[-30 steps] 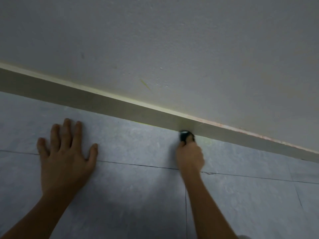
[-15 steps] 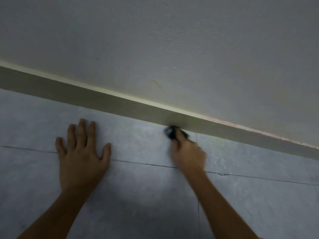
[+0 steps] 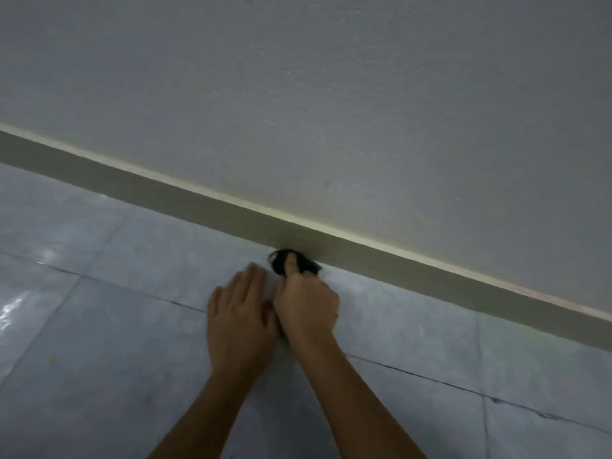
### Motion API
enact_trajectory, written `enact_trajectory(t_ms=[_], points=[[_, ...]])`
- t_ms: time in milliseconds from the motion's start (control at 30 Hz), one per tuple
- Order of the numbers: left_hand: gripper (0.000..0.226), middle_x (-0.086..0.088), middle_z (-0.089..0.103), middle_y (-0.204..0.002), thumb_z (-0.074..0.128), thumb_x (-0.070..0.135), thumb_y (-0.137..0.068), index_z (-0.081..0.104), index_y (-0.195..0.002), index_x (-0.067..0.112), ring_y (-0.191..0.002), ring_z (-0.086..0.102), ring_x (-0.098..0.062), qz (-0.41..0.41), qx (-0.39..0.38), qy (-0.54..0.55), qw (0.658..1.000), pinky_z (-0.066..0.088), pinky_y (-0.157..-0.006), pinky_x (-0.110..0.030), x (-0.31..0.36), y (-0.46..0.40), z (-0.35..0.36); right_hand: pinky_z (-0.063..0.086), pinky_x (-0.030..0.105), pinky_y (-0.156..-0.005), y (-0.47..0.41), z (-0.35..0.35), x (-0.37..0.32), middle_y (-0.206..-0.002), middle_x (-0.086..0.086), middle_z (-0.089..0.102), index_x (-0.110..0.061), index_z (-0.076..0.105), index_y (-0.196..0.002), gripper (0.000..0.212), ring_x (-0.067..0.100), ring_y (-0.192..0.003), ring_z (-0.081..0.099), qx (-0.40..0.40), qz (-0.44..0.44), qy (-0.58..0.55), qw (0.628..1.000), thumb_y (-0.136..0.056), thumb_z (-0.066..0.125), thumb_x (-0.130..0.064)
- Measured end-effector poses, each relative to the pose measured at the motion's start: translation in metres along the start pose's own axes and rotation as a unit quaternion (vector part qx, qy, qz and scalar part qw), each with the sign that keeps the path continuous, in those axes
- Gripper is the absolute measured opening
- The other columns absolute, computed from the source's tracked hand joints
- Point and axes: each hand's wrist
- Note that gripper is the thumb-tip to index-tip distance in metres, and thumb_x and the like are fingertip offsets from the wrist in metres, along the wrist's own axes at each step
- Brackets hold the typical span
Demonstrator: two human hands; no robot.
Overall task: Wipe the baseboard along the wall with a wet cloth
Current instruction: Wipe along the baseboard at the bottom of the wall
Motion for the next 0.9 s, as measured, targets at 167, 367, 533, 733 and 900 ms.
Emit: enact_trajectory(t_ms=[167,367,533,733,900], points=[[0.068,-0.013,0.022,-0.158,0.024,0.037,-0.087,0.028,-0.148,0.008,-0.147,0.015,-0.028,-0.098,0.059,-0.019,0.993,0.002,-0.118,-0.046,-0.092,-0.028,-0.044,0.05,0.036,-0.076,-0.003,-0.005,0.011,-0.114,0.008,0.064,-0.039,0.026,-0.146,0.049,0.031,-0.093,0.066,0.013,-0.055,0.059,0.997,-0.099,0.034,-0.029],[0.079,-0.006,-0.007,-0.162,0.005,0.062,-0.085,-0.001,-0.153,0.021,-0.148,-0.009,-0.025,-0.186,0.035,-0.047,0.981,-0.008,-0.118,-0.047,-0.183,-0.021,-0.07,0.027,0.021,-0.043,0.015,-0.018,0.058,-0.094,-0.003,0.063,-0.041,0.026,-0.147,0.048,0.012,-0.057,0.046,0.026,0.016,0.159,0.987,-0.1,0.029,-0.039],[0.077,-0.002,-0.014,-0.161,0.001,0.064,-0.085,-0.008,-0.152,0.027,-0.147,-0.017,-0.022,-0.175,0.056,-0.031,0.982,-0.01,-0.118,-0.047,-0.181,-0.019,-0.064,0.03,0.02,-0.044,-0.002,-0.009,-0.003,-0.102,-0.003,0.066,-0.035,0.027,-0.148,0.048,0.01,-0.064,0.048,0.033,-0.052,0.16,0.985,-0.1,0.029,-0.037],[0.075,-0.001,-0.016,-0.16,0.003,0.063,-0.086,-0.01,-0.151,0.029,-0.147,-0.019,-0.021,-0.183,0.068,-0.03,0.98,-0.011,-0.118,-0.047,-0.186,-0.02,-0.063,0.037,0.024,-0.056,-0.051,0.018,-0.123,-0.099,0.008,0.069,-0.024,0.035,-0.147,0.049,0.021,-0.078,0.066,0.064,-0.199,0.117,0.971,-0.098,0.04,-0.021],[0.073,0.0,-0.016,-0.16,0.007,0.063,-0.088,-0.01,-0.151,0.03,-0.146,-0.019,-0.021,-0.185,0.061,-0.024,0.981,-0.011,-0.118,-0.047,-0.188,-0.02,-0.062,0.045,0.027,-0.059,-0.062,0.02,-0.151,-0.099,0.007,0.069,-0.025,0.032,-0.147,0.048,0.023,-0.078,0.067,0.052,-0.233,0.119,0.964,-0.099,0.036,-0.021]])
Point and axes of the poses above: each hand's wrist, its own y-axis away from the middle knuckle, its own z-axis out of the palm, x = y × z
